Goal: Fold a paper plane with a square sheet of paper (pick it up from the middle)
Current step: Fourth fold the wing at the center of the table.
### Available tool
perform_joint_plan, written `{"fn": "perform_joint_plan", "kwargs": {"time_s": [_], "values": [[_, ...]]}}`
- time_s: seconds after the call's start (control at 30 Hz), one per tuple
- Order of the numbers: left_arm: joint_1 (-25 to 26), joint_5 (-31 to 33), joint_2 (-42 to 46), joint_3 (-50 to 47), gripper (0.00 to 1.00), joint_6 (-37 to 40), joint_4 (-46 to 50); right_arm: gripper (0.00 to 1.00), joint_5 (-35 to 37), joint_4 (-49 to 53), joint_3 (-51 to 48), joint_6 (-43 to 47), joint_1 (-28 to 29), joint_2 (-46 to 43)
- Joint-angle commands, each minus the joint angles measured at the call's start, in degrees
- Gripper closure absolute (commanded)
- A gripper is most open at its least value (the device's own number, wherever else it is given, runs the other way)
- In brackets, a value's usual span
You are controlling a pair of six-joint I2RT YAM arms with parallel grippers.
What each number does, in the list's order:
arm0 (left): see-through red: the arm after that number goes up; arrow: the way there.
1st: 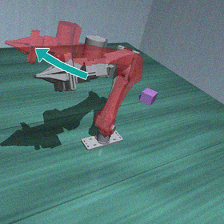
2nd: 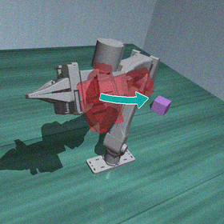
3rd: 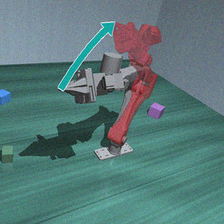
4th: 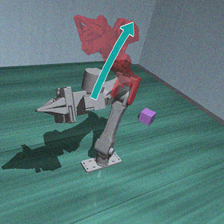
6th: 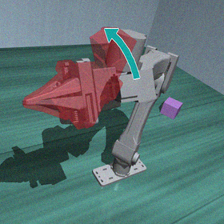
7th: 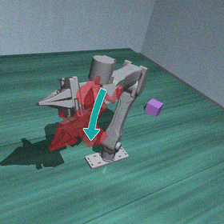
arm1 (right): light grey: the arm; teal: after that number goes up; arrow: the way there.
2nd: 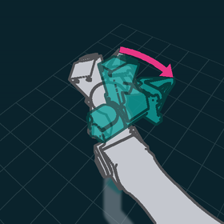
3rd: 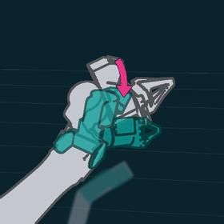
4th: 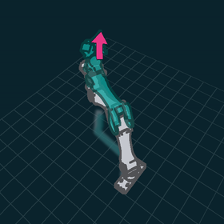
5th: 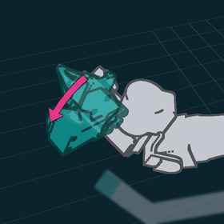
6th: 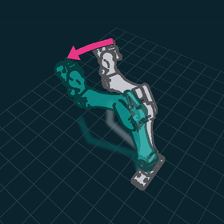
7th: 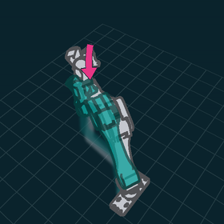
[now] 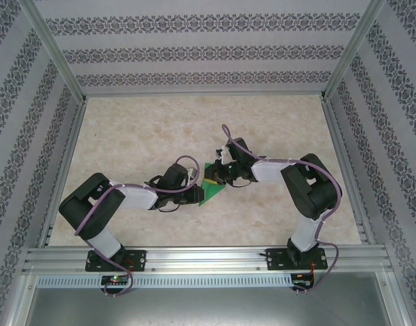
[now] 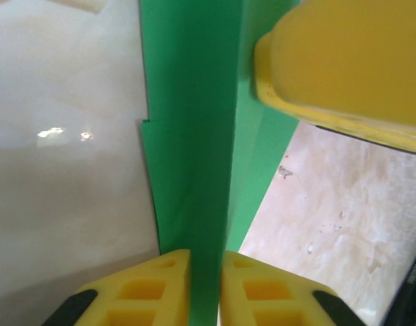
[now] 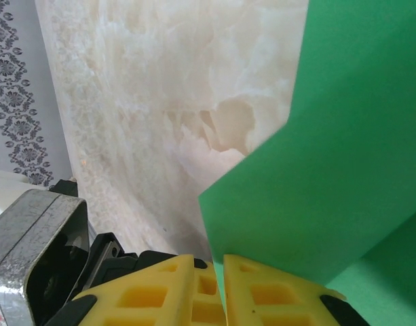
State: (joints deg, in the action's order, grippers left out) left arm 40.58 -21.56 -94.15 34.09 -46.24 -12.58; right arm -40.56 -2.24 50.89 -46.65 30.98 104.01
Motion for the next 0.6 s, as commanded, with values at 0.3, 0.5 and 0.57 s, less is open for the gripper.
{"fn": "perform_joint_plan", "kwargs": {"time_s": [0.3, 0.5, 0.57], "values": [[-0.1, 2.3, -0.3, 1.2, 0.98, 0.7, 4.6, 0.78, 0.3, -2.6, 1.0, -0.5, -0.5, 0.8], [-0.7, 0.1, -1.9, 1.3, 1.00, -2.2, 3.0, 0.78, 0.2, -1.7, 1.7, 0.1, -0.4, 1.6], [-1.0, -1.1, -2.5, 1.5, 1.00, -2.6, 2.6, 0.78, 0.7, -1.8, 1.8, -0.1, -0.5, 2.3]]}}
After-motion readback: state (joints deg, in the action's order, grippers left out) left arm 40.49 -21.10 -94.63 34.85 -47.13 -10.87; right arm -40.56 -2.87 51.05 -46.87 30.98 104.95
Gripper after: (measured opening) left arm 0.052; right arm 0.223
